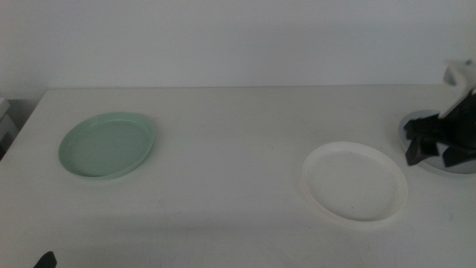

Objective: Stack the three bowls on top of each other.

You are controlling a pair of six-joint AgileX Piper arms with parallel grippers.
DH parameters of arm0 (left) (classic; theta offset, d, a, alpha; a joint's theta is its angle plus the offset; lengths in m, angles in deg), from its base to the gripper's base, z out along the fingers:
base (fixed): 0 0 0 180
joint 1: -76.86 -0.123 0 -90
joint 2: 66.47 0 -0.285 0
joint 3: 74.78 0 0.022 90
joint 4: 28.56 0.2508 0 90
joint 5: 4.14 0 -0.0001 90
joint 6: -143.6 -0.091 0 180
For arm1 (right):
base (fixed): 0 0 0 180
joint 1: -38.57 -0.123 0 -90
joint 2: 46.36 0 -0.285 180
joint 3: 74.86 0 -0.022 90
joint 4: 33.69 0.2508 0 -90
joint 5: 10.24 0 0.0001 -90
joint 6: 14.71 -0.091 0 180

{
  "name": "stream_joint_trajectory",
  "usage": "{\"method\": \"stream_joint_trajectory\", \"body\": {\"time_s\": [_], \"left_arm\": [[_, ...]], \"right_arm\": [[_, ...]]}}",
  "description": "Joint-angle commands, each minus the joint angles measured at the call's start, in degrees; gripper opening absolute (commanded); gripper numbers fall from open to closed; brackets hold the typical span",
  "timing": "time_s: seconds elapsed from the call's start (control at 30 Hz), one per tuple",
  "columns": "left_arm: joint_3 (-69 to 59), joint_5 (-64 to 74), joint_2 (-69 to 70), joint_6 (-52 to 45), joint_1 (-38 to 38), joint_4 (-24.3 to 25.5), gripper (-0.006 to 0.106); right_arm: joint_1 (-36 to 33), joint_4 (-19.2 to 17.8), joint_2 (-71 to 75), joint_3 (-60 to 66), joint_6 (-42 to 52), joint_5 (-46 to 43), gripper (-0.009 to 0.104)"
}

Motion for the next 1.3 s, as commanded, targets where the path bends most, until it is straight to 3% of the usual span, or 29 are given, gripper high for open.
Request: {"method": "stream_joint_trajectory", "body": {"time_s": [0.0,0.4,0.73,0.87,1.07,1.27], "left_arm": [[0.3,-4.1,0.7,0.4,0.1,-0.8,0.105],[0.3,-4.1,0.7,0.4,0.1,-0.8,0.105],[0.3,-4.1,0.7,0.4,0.1,-0.8,0.105],[0.3,-4.1,0.7,0.4,0.1,-0.8,0.105],[0.3,-4.1,0.6,0.4,0.1,-0.8,0.105],[0.3,-4.1,0.6,0.4,0.1,-0.8,0.105]], "right_arm": [[0.0,0.2,-0.5,-2.1,0.5,-2.6,0.05],[0.0,0.0,-10.6,-2.1,0.5,-13.1,0.05],[0.6,-0.2,-16.5,-2.0,0.5,-15.3,0.044],[0.6,0.0,-17.9,-2.0,0.5,-15.3,0.035],[0.6,0.0,-18.1,-2.0,0.2,-14.8,-0.001],[-0.1,-0.4,-14.6,-3.0,-2.4,-12.7,-0.001]]}}
